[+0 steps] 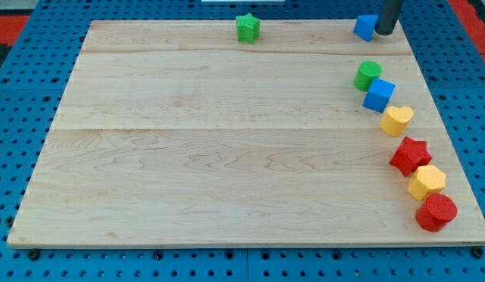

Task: Slide the triangle vertical to the green circle

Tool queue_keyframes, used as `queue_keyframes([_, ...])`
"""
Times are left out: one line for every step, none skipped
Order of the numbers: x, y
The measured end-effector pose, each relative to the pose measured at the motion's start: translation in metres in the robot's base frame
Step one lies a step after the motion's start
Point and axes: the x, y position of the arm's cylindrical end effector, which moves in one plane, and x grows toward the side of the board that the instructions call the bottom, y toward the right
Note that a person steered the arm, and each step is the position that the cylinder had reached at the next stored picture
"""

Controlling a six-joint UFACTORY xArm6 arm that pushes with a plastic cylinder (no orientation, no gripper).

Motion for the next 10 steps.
queue_keyframes([-0.001, -0.003])
queue_keyframes([-0.001, -0.004])
queue_keyframes([0.0, -0.007])
queue_keyframes([0.009, -0.007])
queue_keyframes([0.011, -0.011])
queue_keyframes([0.011, -0.023])
queue_keyframes([0.011, -0.034])
queue_keyframes([0.005, -0.036])
queue_keyframes([0.018, -0.04])
queue_keyframes([0.042, -0.092])
